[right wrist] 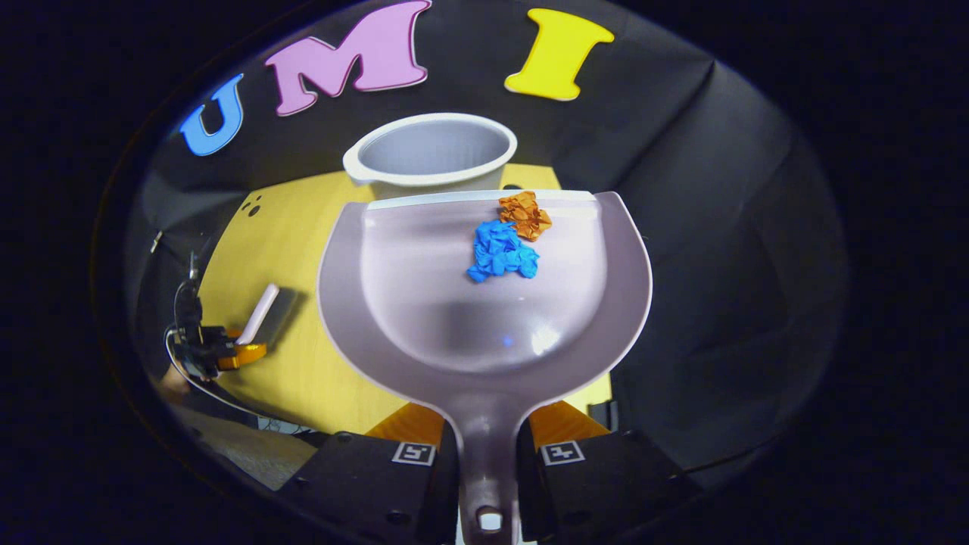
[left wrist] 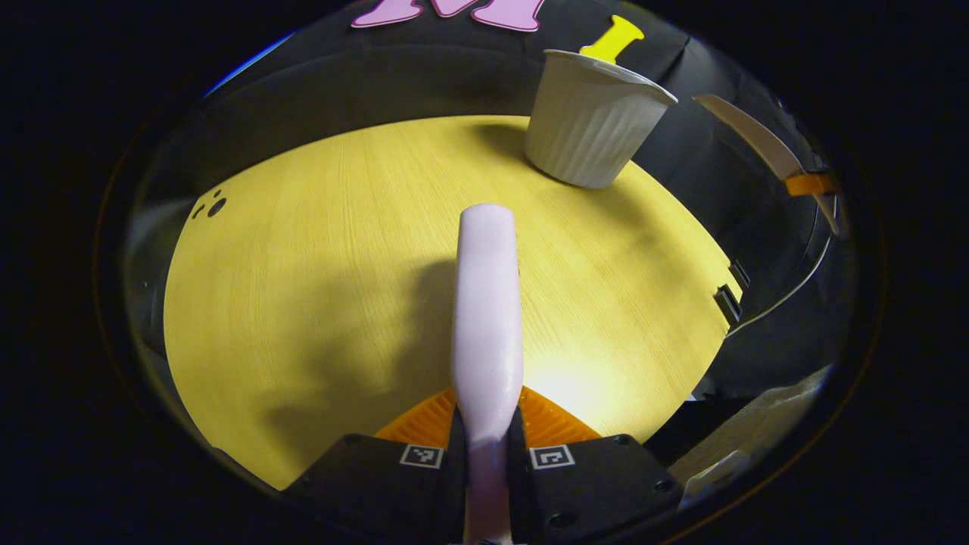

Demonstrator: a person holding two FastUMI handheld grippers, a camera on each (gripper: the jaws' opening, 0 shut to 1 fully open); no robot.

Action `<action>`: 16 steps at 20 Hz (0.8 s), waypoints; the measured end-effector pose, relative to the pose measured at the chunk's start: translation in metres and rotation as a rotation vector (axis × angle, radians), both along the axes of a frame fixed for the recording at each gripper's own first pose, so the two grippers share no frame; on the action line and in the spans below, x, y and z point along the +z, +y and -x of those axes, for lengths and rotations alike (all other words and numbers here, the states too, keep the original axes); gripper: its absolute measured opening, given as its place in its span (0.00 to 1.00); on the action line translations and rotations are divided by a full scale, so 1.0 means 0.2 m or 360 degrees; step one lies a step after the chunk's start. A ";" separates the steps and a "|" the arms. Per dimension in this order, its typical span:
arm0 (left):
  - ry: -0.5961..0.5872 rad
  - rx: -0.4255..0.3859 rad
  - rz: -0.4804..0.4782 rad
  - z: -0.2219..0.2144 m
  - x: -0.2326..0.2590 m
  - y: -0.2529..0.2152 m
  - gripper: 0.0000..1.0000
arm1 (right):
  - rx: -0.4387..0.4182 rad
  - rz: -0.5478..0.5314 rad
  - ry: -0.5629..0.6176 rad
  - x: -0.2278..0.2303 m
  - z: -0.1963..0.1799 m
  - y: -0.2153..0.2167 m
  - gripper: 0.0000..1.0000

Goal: Pick up the small broom and dustpan from the desktop, sweep the trash into the dustpan with the broom, and then empty the trash into the garbage bin.

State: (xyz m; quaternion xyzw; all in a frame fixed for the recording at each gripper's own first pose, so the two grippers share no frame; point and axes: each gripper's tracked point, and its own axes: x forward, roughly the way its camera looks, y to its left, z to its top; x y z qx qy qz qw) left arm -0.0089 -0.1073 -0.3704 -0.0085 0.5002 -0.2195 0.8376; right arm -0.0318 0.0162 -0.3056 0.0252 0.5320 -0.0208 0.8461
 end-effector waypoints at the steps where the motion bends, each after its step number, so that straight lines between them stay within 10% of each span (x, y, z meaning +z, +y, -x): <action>1: 0.0006 0.0014 0.0007 0.01 -0.01 0.01 0.29 | -0.0004 0.0037 -0.0016 -0.04 0.02 -0.03 0.36; 16: -0.0034 0.0159 -0.0013 0.12 -0.03 0.24 0.27 | 0.0511 0.0665 0.0196 0.00 -0.38 0.04 0.36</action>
